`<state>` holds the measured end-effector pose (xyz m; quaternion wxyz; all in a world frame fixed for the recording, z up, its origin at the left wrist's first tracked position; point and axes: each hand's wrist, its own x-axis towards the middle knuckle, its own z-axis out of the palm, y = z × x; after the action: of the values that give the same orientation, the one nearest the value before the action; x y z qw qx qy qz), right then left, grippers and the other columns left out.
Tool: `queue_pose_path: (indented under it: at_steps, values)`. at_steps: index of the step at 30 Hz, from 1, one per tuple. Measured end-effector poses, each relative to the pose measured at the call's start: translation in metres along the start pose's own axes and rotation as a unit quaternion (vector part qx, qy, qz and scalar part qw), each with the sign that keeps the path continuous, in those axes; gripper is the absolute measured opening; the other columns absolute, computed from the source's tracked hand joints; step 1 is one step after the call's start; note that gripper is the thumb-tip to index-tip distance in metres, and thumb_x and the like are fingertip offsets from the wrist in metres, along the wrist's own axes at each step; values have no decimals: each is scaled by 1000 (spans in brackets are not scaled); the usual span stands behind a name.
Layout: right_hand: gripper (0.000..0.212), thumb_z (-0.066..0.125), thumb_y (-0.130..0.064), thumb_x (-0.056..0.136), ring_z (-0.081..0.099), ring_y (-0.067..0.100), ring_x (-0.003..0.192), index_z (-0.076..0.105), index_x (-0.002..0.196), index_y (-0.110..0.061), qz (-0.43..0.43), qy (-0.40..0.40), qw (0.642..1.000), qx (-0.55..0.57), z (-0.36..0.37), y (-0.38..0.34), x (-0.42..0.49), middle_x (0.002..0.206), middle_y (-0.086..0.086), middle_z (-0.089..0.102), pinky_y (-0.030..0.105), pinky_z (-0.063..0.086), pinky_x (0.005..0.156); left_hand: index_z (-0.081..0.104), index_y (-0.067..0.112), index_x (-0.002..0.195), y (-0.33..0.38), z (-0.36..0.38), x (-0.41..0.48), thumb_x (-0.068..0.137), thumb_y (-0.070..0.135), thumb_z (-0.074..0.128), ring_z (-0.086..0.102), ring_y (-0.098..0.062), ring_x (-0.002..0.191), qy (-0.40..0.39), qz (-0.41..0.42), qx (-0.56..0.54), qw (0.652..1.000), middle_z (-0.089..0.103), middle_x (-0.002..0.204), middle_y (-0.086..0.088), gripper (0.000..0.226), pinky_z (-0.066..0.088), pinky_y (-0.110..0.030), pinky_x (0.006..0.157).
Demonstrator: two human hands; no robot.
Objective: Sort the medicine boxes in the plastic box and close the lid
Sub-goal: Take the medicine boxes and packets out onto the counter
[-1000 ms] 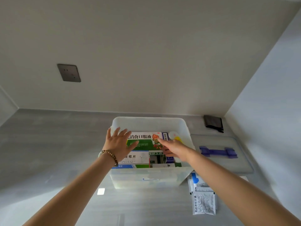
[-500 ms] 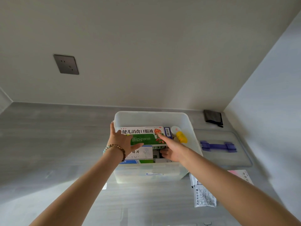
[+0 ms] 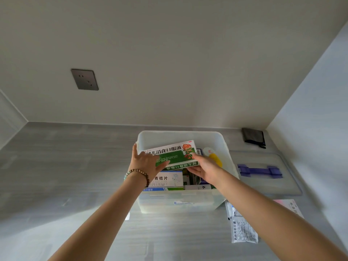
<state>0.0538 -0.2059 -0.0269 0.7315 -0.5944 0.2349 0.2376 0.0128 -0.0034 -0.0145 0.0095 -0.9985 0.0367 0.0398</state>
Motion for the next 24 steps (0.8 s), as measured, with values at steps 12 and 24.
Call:
queue_pose_path:
  at_steps: [12, 24]
  values:
    - [21, 53, -16, 92, 71, 20, 77, 55, 110, -5, -92, -80, 989, 82, -69, -41, -51, 100, 14, 68, 24, 58, 61, 31, 33, 139, 44, -34, 8, 92, 48, 34, 37, -20, 132, 115, -27, -351, 929, 12, 154, 5, 49, 24, -42, 113]
    - [21, 53, -21, 91, 71, 23, 88, 57, 109, -10, -163, -5, 987, 13, -228, -71, -108, 98, 12, 73, 30, 60, 69, 22, 18, 141, 195, -74, 10, 80, 27, 65, 53, -17, 105, 87, -29, -566, 819, 39, 136, -6, 75, 51, -23, 75]
